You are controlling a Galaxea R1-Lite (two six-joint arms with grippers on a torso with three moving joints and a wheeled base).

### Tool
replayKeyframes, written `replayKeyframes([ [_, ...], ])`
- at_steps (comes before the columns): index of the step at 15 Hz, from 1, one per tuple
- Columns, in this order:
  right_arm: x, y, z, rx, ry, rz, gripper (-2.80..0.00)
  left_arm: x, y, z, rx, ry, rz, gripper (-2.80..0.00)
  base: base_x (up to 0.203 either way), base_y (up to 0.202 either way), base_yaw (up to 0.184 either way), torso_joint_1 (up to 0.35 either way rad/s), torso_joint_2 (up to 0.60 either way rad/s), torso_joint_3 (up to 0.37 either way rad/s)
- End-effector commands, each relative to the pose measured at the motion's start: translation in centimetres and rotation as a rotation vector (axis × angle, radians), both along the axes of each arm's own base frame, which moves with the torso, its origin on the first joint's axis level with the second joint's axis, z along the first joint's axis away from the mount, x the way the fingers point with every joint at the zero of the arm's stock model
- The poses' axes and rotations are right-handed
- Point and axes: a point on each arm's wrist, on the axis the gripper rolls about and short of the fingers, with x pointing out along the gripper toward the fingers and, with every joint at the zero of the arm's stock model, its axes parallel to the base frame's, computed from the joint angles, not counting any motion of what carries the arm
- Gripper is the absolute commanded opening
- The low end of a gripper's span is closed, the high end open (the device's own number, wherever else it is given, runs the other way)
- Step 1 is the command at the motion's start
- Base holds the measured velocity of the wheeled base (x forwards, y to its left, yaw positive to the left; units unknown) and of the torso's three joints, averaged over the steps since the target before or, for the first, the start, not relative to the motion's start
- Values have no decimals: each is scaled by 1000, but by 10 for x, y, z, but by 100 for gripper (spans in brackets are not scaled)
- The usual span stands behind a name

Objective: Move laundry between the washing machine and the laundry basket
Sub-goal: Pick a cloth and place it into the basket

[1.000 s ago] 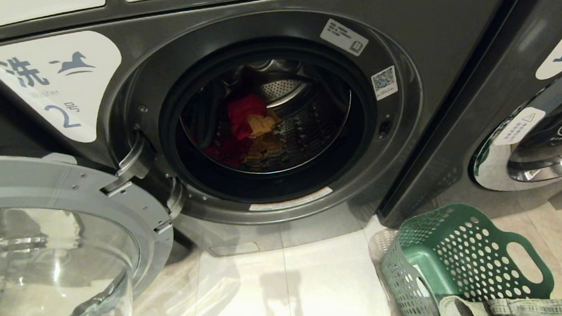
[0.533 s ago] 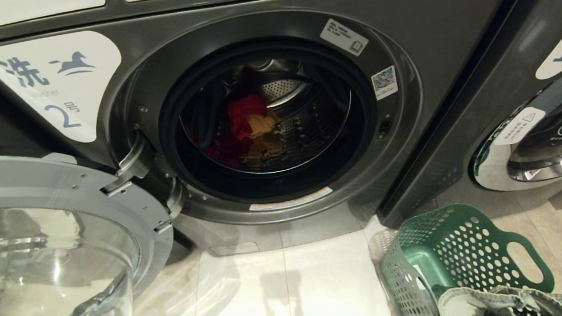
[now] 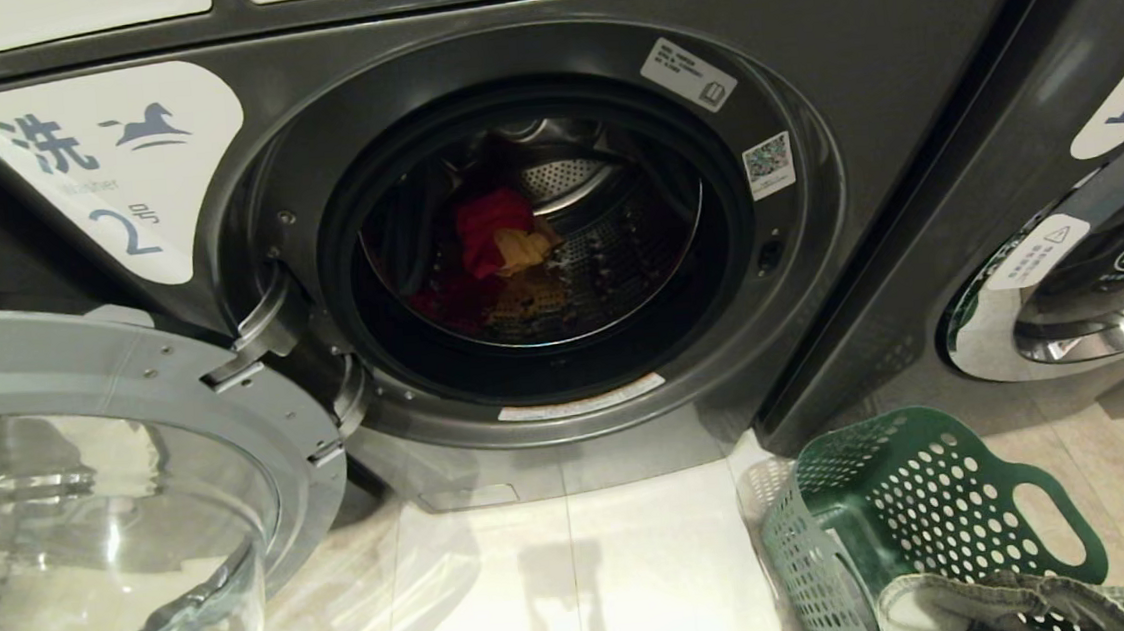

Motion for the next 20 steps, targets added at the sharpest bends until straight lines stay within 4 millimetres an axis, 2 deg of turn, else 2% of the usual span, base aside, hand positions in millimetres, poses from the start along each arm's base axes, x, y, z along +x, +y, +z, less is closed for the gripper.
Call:
replayKeyframes([
  [1, 88, 23, -14, 142, 271, -135, 0, 0, 0, 0, 0, 2, 0, -280, 0, 0, 0, 0, 0, 0],
  [2, 99, 23, -26, 179, 346, -174, 0, 0, 0, 0, 0, 2, 0, -280, 0, 0, 0, 0, 0, 0],
  [3, 100, 22, -38, 205, 411, -207, 0, 0, 0, 0, 0, 2, 0, -280, 0, 0, 0, 0, 0, 0],
  [4, 92, 18, -50, 227, 461, -237, 0, 0, 0, 0, 0, 2, 0, -280, 0, 0, 0, 0, 0, 0],
  [7, 61, 7, -105, 278, 605, -335, 0, 0, 0, 0, 0, 2, 0, -280, 0, 0, 0, 0, 0, 0],
  [9, 54, -1, -131, 341, 636, -421, 0, 0, 0, 0, -1, 0, 0, -280, 0, 0, 0, 0, 0, 0],
  [12, 54, -11, -156, 398, 656, -480, 0, 0, 0, 0, -1, 0, 0, -280, 0, 0, 0, 0, 0, 0],
  [15, 68, -19, -181, 408, 663, -514, 0, 0, 0, 0, -1, 0, 0, -280, 0, 0, 0, 0, 0, 0],
  [20, 103, -33, -202, 462, 711, -559, 0, 0, 0, 0, 0, 2, 0, -280, 0, 0, 0, 0, 0, 0],
])
